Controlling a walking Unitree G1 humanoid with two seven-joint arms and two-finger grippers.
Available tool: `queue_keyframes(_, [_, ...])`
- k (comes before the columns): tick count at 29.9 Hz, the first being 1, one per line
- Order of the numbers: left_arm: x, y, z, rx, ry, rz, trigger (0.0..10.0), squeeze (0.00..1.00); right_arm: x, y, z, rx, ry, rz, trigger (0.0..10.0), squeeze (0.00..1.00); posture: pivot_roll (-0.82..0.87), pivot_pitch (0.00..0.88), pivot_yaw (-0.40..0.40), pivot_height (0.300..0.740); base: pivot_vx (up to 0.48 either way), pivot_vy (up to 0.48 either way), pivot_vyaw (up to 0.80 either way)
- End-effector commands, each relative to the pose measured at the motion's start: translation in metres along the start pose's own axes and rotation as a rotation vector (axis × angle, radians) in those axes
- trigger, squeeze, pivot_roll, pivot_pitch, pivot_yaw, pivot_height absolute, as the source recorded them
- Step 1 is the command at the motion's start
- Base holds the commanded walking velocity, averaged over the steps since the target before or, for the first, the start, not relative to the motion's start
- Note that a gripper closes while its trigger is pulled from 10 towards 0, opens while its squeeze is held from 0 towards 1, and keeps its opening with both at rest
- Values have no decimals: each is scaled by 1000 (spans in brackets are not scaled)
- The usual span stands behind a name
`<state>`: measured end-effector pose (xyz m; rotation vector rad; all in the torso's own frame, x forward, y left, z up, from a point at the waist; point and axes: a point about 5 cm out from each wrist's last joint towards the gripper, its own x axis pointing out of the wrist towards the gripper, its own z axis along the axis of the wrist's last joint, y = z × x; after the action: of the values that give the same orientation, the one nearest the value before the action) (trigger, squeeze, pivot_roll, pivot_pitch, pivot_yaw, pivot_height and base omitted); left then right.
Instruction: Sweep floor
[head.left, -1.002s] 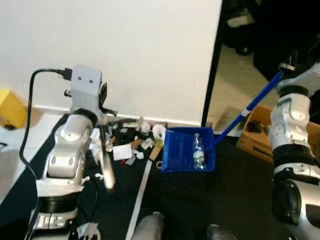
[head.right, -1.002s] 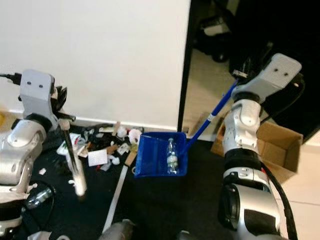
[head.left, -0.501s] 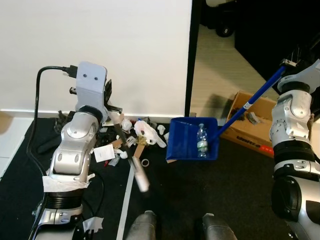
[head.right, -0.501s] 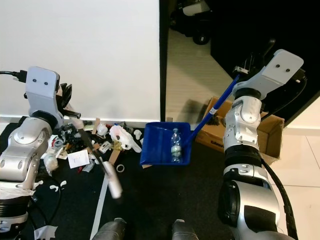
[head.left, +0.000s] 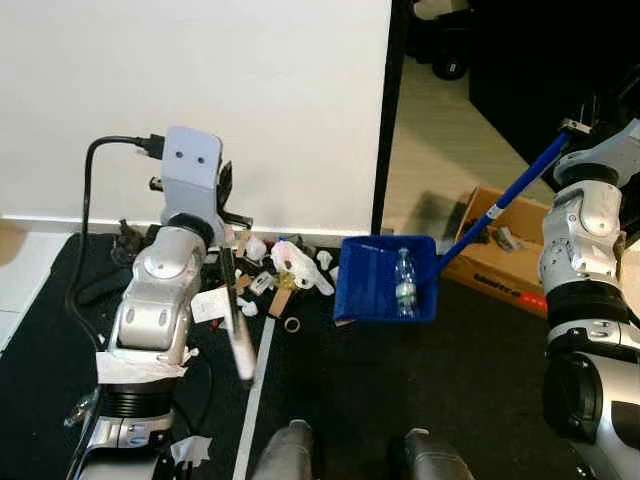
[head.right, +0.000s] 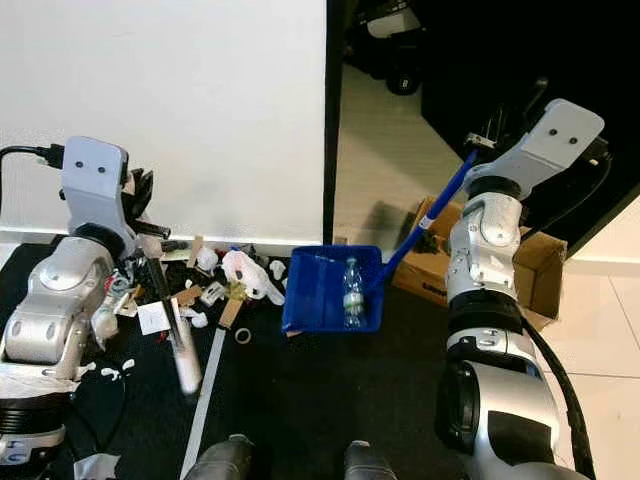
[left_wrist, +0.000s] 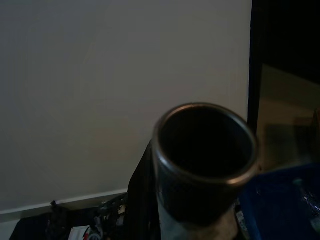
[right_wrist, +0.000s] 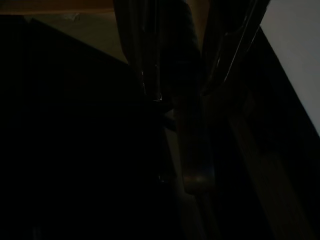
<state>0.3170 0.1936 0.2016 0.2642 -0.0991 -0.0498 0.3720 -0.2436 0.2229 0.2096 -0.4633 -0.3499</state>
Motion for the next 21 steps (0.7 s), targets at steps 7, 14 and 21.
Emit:
queue_keyframes(7, [0,-6,-8,-70,14,48,10000,0,-3,3,-7,-31,19,19,10000,0,59,89,56,740,0,0,0])
queue_keyframes(14, [2,-3,-7,-75,5,57,10000,0,-2,4,-7,-8,25,16,10000,0,59,83,56,740,0,0,0])
queue_keyframes(21, [2,-4,-8,-78,5,56,10000,0,-2,4,-8,-3,29,15,10000,0,56,79,54,740,0,0,-495])
